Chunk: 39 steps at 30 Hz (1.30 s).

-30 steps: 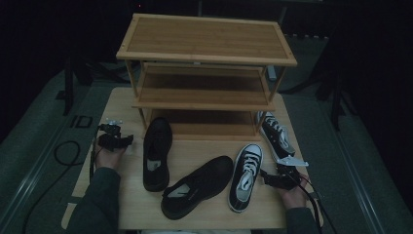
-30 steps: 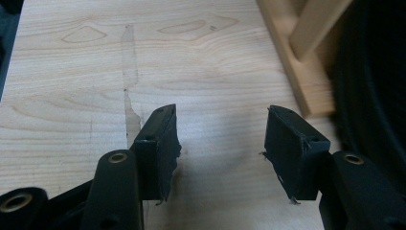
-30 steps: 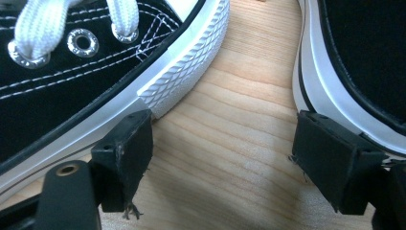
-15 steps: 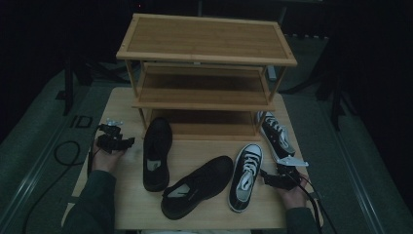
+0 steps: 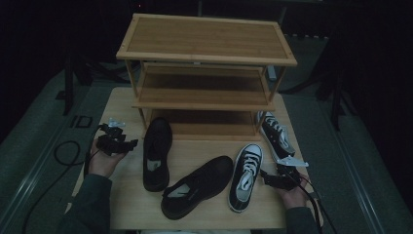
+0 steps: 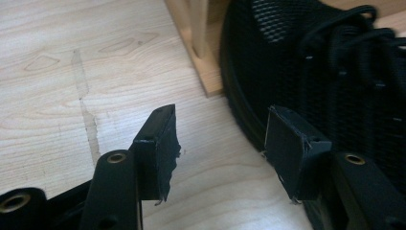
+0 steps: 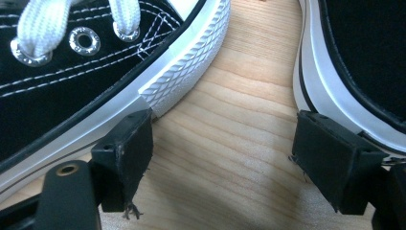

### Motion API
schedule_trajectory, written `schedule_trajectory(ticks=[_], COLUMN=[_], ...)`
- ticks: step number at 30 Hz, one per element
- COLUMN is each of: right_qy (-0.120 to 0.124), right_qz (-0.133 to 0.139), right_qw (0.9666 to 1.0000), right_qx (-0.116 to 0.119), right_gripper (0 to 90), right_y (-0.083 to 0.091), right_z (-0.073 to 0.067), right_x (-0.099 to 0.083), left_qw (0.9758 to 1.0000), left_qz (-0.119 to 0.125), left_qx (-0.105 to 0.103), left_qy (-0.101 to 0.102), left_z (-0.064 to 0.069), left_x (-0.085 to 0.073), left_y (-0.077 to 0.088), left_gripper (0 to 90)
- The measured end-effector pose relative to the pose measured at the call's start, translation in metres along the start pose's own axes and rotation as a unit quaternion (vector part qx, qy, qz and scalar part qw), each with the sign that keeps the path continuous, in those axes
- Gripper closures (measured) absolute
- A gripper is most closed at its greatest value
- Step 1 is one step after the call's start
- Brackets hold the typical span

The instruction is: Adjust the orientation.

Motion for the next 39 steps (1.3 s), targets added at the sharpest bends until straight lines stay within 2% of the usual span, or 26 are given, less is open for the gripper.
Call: schedule_trajectory(ticks=[13, 20, 27, 34, 39], right_qy=[0.0, 0.0, 0.0, 0.0, 0.0], right_qz=[0.0, 0.0, 0.0, 0.0, 0.0], right_qw=[1.0, 1.0, 1.0, 1.0, 1.0], right_qx=[0.0, 0.0, 0.0, 0.0, 0.0], right_gripper=[21.8, 21.8, 21.8, 21.8, 21.8], right_y=[0.0, 0.0, 0.0, 0.0, 0.0], right_z=[0.0, 0.0, 0.0, 0.0, 0.0], right_x=[0.0, 0.0, 0.0, 0.0, 0.0], left_qw=[0.9996, 0.9991, 0.9985, 0.9979, 0.9978], left_qz=[0.0, 0.0, -0.002, -0.015, -0.014], left_qx=[-0.015, -0.027, -0.035, -0.036, -0.04], left_qy=[-0.026, -0.031, -0.043, -0.052, -0.051], left_z=[0.023, 0.036, 0.047, 0.057, 0.062], left_x=[0.009, 0.011, 0.011, 0.007, 0.008], left_y=[0.018, 0.027, 0.032, 0.033, 0.036], left_gripper=[45.0, 44.7, 44.4, 44.4, 44.4])
Point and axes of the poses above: each handheld gripper's, and its own axes: y roughly backward along the jaws, x roughly out of its top, z roughly to its right, the point moved 6 cm from there along -y, roughly forward along the jaws, and after that the axes turned 8 degrees about z, right-handed, at the moved point
